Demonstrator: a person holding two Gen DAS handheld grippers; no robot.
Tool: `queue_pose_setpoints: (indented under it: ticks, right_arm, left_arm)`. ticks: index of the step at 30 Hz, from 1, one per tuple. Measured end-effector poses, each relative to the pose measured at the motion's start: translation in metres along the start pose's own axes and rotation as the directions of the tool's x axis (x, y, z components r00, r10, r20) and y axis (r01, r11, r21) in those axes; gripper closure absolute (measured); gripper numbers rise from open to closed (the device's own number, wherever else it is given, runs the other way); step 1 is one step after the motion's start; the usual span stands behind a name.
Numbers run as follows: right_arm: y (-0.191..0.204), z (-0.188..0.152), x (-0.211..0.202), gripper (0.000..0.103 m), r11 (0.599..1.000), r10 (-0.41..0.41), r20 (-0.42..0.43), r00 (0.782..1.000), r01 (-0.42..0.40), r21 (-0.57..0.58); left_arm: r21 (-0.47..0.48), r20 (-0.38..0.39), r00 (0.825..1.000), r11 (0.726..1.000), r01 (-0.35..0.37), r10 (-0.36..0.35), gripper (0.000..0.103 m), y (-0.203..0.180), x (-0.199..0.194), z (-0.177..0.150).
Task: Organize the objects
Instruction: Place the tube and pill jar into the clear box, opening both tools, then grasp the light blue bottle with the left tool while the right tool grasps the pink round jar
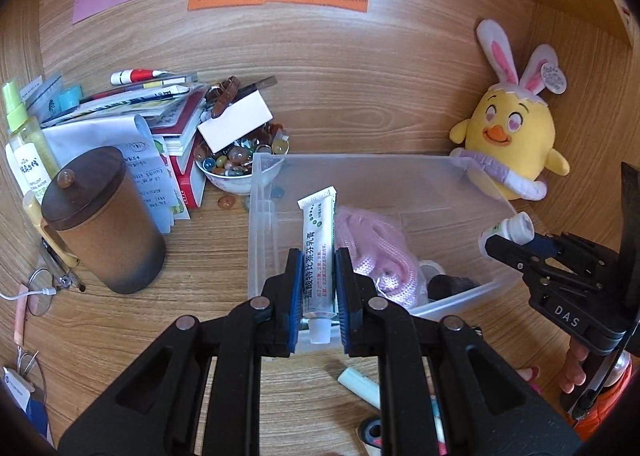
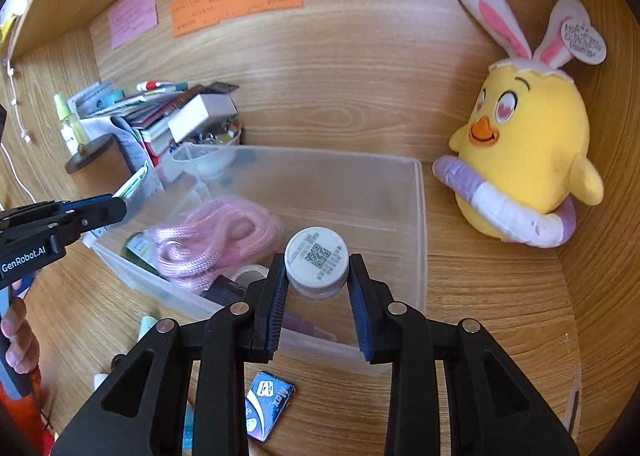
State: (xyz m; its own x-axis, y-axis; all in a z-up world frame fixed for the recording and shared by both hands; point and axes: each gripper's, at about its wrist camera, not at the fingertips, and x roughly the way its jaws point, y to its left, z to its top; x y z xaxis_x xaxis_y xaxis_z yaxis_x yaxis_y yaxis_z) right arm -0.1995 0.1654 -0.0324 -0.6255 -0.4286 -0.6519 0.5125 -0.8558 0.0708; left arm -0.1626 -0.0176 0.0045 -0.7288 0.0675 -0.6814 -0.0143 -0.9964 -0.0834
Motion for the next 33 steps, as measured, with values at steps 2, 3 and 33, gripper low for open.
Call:
queue_pose_setpoints:
  ticks: [2,3,33]
  right_arm:
    - [-0.001,-0.001,0.007,0.076,1.000,0.001,-0.017,1.000,-0.001,0.008]
    - [0.000,-0.001,0.010,0.076,1.000,0.001,-0.022,1.000,-0.001,0.008]
    - [0.013,-0.028,-0.062,0.032,0.996,0.074,0.069,0.995,-0.070,-0.061]
  left_arm:
    - [0.003,-0.012,1.000,1.000,-0.005,0.005,0.088,-0.002,0.006,0.001]
    - [0.003,-0.019,1.000,1.000,-0.005,0.005,0.088,-0.003,0.009,0.001]
    - [0.090,0.037,0.999,0.996,0.010,-0.013,0.005,-0.026,-0.052,-0.037]
